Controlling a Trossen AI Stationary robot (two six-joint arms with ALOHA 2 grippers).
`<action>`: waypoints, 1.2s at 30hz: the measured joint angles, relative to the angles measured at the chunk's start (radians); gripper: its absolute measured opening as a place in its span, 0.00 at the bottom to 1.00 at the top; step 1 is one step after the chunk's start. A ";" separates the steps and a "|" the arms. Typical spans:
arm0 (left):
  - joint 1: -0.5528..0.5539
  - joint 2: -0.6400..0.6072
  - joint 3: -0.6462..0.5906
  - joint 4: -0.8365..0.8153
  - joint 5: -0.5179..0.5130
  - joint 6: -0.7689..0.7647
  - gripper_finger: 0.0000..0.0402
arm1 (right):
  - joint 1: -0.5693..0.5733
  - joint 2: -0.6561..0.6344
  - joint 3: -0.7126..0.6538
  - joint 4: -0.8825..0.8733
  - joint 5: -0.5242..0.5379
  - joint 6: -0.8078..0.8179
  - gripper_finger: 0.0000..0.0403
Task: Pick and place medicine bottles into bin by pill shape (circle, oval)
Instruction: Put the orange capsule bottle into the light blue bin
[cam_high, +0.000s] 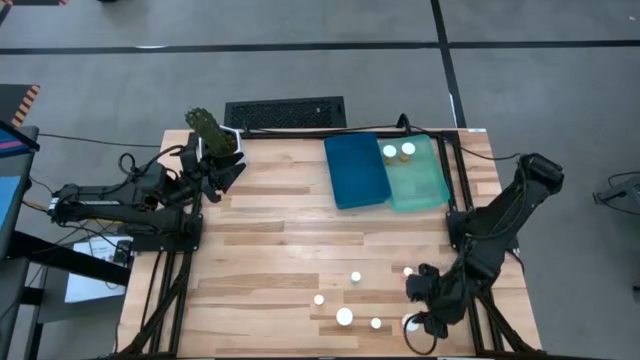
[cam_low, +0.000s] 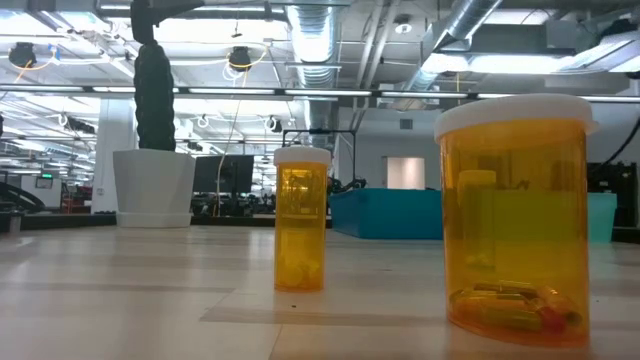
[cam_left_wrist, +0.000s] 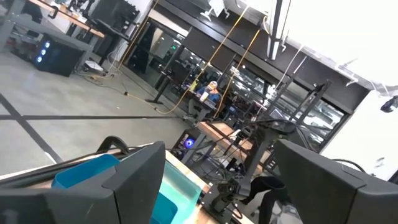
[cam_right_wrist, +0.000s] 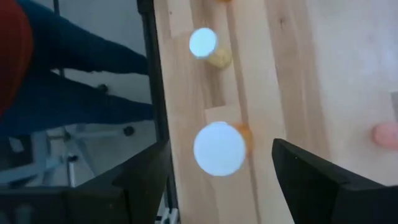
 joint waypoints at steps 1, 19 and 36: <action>0.000 0.000 0.000 0.000 0.000 0.000 0.74 | 0.005 0.017 0.010 -0.006 0.000 -0.015 0.73; 0.000 0.000 0.000 -0.006 -0.001 -0.028 0.74 | 0.041 0.235 0.069 -0.043 0.001 -0.070 0.73; 0.000 0.000 0.000 -0.028 0.002 -0.033 0.74 | 0.063 0.291 0.069 0.016 -0.008 -0.092 0.73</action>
